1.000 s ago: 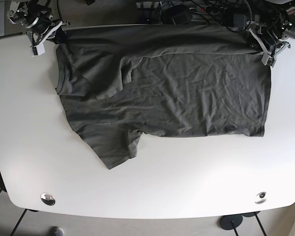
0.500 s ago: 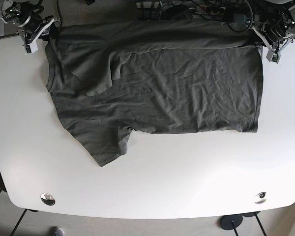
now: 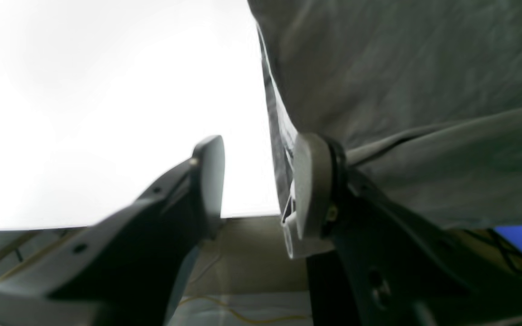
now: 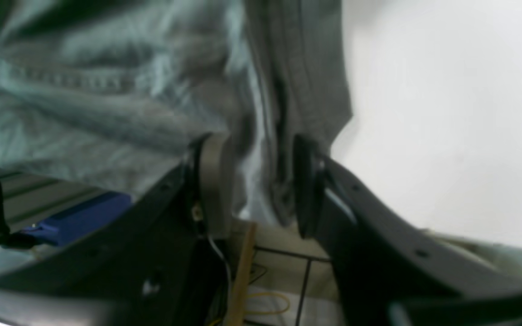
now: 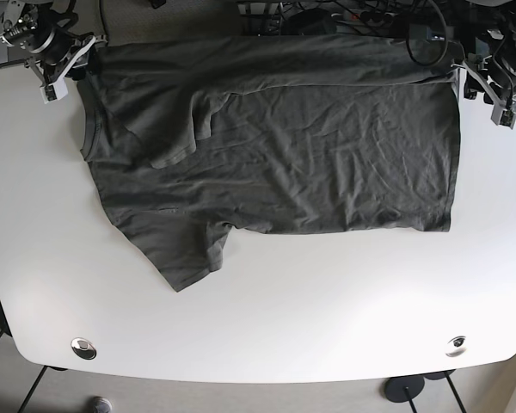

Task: Fold the T-shirt properly
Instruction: 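Pull the held shirt edge taut with both grippers to smooth it, then reach both grippers to the shirt's hem corners and grasp them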

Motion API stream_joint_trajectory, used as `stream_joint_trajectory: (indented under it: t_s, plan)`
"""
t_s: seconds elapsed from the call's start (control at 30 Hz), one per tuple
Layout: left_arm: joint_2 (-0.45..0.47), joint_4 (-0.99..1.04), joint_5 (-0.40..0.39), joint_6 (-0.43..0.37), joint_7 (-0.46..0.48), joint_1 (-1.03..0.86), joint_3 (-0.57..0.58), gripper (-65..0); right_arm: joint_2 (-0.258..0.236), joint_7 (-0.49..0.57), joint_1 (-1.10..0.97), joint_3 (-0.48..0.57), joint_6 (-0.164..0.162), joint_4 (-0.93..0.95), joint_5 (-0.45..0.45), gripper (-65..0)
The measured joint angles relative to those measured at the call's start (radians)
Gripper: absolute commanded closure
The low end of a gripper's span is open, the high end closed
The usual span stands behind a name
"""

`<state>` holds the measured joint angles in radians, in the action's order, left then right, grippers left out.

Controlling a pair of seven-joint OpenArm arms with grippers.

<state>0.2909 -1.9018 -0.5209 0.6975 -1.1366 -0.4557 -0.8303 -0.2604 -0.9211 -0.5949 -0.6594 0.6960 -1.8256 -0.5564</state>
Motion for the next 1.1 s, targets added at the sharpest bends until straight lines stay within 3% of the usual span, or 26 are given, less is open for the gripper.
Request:
stream_joint_trajectory:
  t_s: [0.1,0.27,0.3,0.4,0.47,0.57,0.63,0.77,0.93,1.03,1.1]
  plan:
    - [0.001,-0.001,-0.014,0.0,0.008,0.058,0.001,-35.8,0.0,0.001,0.004,-0.001,-0.008,-0.06,-0.001,-21.6]
    - [-0.002,-0.001,-0.004,0.0,0.002,0.047,0.068,-37.1,0.001,-0.006,0.054,0.0,-0.008,-0.062,0.002,-21.9]
    - [0.0,-0.001,-0.003,0.0,0.005,0.052,0.077,-37.1,0.003,-0.007,0.082,0.002,-0.008,-0.059,0.003,-23.9]
    - [-0.002,0.0,0.0,0.0,-0.001,0.094,0.1,-36.7,0.032,-0.007,0.204,0.011,-0.011,-0.029,0.002,-41.2]
    - [0.0,-0.001,-0.001,0.0,0.005,0.125,0.1,-36.5,0.024,-0.008,0.28,0.048,-0.016,0.024,0.01,-48.0]
    - [-0.002,-0.001,0.0,0.0,-0.002,0.132,0.1,-36.5,0.002,-0.014,0.418,0.106,-0.014,0.127,0.05,-48.8]
    - [-0.002,-0.001,0.001,0.0,-0.002,0.138,0.1,-36.5,0.001,-0.002,0.57,0.14,-0.025,0.255,0.171,-48.8]
    - [-0.002,-0.001,0.007,0.0,0.0,0.137,0.098,-36.5,0.0,0.035,0.793,0.153,-0.017,0.503,0.312,-48.8]
    - [-0.002,-0.001,0.088,0.0,0.0,0.137,0.097,-36.5,-0.005,0.227,0.982,0.235,-0.015,0.826,0.397,-48.8]
    - [-0.002,-0.001,0.088,0.0,0.0,0.148,0.095,-36.5,-0.005,0.287,0.995,0.234,-0.016,0.92,0.415,-48.8]
    - [-0.002,-0.001,0.135,0.0,0.0,0.187,0.095,-36.5,0.001,0.282,0.996,0.233,-0.018,0.923,0.412,-48.5]
